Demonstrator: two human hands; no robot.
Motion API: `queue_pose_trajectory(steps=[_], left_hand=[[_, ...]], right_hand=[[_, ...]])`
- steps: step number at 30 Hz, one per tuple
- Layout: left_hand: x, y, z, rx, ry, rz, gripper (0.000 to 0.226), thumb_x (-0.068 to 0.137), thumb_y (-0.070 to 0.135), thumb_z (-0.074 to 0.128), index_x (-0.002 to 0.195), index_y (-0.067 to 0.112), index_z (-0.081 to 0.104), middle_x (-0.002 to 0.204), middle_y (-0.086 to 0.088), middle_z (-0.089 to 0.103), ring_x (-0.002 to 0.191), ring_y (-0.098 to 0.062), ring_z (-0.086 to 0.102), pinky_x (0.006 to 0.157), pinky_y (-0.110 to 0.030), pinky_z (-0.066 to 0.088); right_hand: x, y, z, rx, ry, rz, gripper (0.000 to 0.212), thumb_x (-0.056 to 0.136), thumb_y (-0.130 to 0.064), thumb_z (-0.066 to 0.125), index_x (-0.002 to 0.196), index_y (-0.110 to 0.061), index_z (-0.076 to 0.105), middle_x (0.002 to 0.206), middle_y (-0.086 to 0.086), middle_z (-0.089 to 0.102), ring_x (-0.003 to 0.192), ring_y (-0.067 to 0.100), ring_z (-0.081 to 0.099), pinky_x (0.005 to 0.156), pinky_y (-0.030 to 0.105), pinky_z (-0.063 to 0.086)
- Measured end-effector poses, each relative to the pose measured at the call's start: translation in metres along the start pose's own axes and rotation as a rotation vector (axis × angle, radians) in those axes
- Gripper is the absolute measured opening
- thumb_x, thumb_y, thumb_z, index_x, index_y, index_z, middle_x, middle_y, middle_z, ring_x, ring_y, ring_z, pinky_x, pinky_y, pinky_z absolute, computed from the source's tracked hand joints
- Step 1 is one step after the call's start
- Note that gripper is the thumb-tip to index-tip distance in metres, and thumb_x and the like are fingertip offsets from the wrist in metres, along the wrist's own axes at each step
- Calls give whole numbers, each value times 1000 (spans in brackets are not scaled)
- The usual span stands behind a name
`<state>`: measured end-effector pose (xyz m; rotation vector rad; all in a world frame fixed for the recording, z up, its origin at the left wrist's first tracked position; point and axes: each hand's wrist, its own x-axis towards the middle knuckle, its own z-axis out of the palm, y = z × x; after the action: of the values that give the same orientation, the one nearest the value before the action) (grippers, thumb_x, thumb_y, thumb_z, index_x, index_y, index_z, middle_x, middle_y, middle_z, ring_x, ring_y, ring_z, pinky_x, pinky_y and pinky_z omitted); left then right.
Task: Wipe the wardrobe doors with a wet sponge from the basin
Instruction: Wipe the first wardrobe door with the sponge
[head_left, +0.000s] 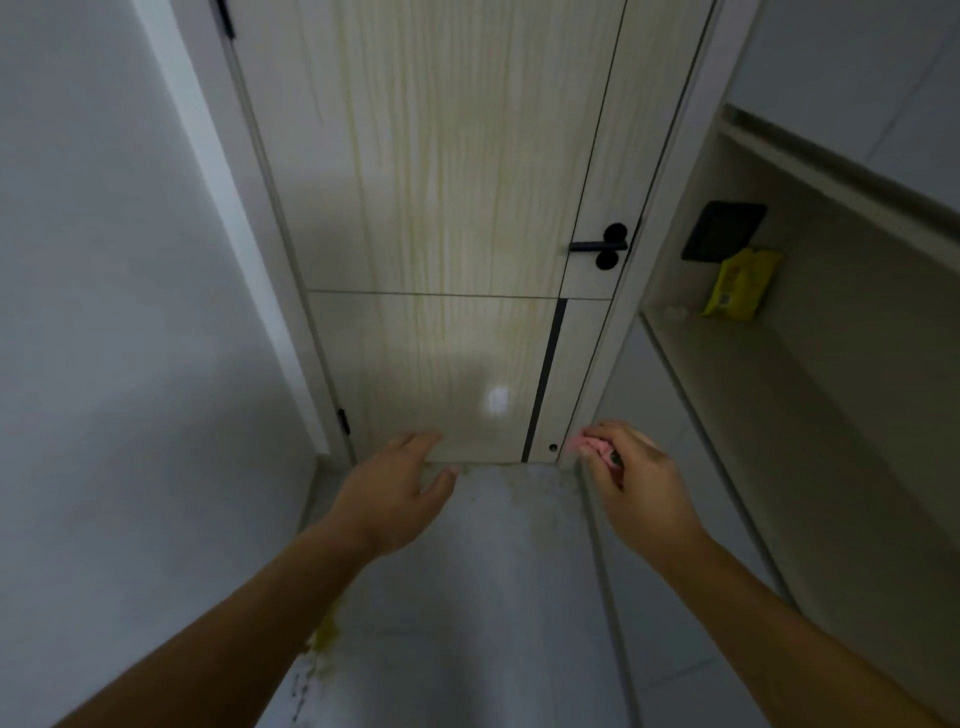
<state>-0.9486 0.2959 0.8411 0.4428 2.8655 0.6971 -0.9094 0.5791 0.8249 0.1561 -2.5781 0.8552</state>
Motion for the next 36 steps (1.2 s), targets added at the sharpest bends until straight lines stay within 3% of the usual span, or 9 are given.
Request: queue_pose_trajectory(steps=[4,12,17,20,26,29,32,34,36], left_hand=[[99,3,-7,5,-6,60,62,103,51,45,155,19,37,157,-3,43,123,-26,60,108,-31,40],[279,45,-6,5,-10,159,60,102,50,47,153,20,41,149,-5,51,129,-23,55,109,-36,42],[379,72,-2,-2,11,137,61,103,51,45,155,20,37,153,-4,47,137,-20,49,114,-35,39],[431,84,0,0,-5,136,61,103,52,43,155,21,36,155,-3,46,138,-19,47,114,-35,38],[512,99,8,-107,-104,125,59,103,51,45,155,25,35,153,0,46,134,-17,49,110,-34,42],[543,97,15,-239,-152,113,56,105,43,47,156,25,34,155,-1,45,136,-13,47,109,-27,38],[565,96,20,-351,-192,112,55,107,33,48,158,22,31,157,-1,42,130,-4,43,102,-16,33],[579,95,23,-407,-215,133,55,107,31,47,158,19,30,155,1,42,125,-1,41,94,-6,31],[591,94,26,-451,-233,138,49,108,30,45,155,20,35,141,6,47,121,-3,43,82,2,32]], right_hand=[[71,28,4,-9,44,54,14,102,-18,61,104,-13,73,95,1,69,88,4,58,80,3,40],[203,113,11,48,64,73,30,107,-32,48,110,-15,73,103,-4,71,98,11,66,87,31,54],[294,180,21,81,31,84,46,104,-47,38,115,-15,69,103,-1,69,96,13,65,86,39,55],[342,209,27,120,29,97,44,104,-47,40,113,-14,68,100,1,67,91,15,63,84,39,55],[418,250,52,129,24,95,23,107,-24,50,113,-9,66,105,6,64,97,16,60,87,25,51],[449,266,78,60,-17,27,23,107,-22,48,115,-7,63,109,6,60,96,15,58,85,29,51],[460,282,107,-80,-52,-108,25,104,-12,49,123,-3,63,123,15,61,113,20,54,106,39,47],[457,298,122,-271,-40,-258,37,100,-14,46,129,4,62,130,21,62,126,31,50,121,43,29],[454,320,121,-437,-42,-265,44,102,-18,41,136,4,57,138,23,59,133,37,47,126,48,19]])
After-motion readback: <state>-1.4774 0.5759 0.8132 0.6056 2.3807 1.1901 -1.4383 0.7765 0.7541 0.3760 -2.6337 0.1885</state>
